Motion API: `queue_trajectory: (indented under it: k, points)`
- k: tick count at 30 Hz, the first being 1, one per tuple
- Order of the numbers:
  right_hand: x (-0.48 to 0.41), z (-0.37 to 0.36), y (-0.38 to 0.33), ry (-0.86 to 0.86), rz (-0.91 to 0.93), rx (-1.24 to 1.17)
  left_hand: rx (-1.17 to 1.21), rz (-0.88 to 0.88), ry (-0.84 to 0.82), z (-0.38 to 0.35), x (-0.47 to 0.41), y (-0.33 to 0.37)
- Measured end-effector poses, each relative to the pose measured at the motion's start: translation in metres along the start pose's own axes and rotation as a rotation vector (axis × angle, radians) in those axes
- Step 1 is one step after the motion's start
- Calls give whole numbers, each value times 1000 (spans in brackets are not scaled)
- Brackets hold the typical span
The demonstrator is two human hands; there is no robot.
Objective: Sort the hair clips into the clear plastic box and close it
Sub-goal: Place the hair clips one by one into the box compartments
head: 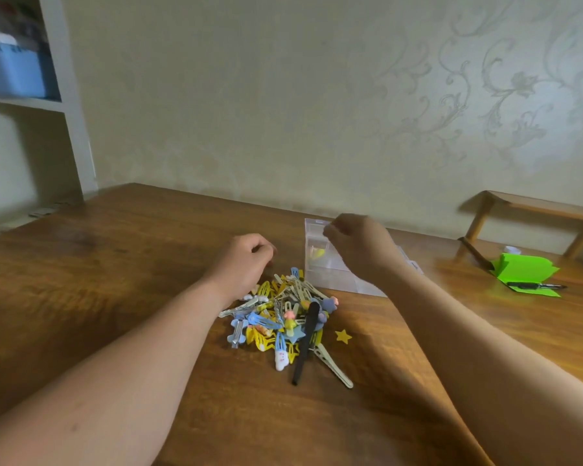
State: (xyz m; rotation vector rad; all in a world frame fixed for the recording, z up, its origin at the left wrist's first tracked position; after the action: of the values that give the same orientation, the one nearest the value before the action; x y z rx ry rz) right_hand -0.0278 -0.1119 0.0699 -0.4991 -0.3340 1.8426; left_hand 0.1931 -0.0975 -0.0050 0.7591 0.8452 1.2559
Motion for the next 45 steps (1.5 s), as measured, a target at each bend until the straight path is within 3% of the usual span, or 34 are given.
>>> queue_trajectory:
  k: [3, 7, 13, 20, 24, 28, 32, 37, 45]
  points:
    - [47, -5, -7, -110, 97, -17, 17, -8, 1, 0, 0, 1]
    - [60, -32, 5, -221, -4, 127, 17, -14, 4, -1, 0, 2]
    - [42, -45, -5, -250, -87, 402, 18, -7, 9, -1, 2, 2]
    - [32, -44, -47, -321, 25, 734, -5, 2, 0, 0, 1, 3]
    - [31, -31, -35, -319, 1, 515, -42, -37, -27, -3, 1, 7]
    - [8, 30, -8, -122, -84, 113, -59, -57, -129, -13, -7, 15]
    - [-32, 43, 32, -68, -236, -27, -187, -101, -266, -29, -13, 35]
    - [-65, 4, 51, -269, -346, 81, -328, -120, -317, -46, -23, 39]
    - [-71, -16, 47, -272, -407, 87, -396, -219, -289, -48, -22, 45]
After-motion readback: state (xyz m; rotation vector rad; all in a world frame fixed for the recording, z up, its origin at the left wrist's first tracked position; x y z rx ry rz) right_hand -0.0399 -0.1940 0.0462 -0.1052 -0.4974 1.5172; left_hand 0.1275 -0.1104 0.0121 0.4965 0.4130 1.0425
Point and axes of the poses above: each hand's wrist, its own x-axis away from the middle knuckle, its own z-axis out of the back of the hand, y = z × x, the point moved 8 cm from there along -x, towards the middle knuckle, and after that the axes turned 13 degrees about -y, right-handed, at the moved point
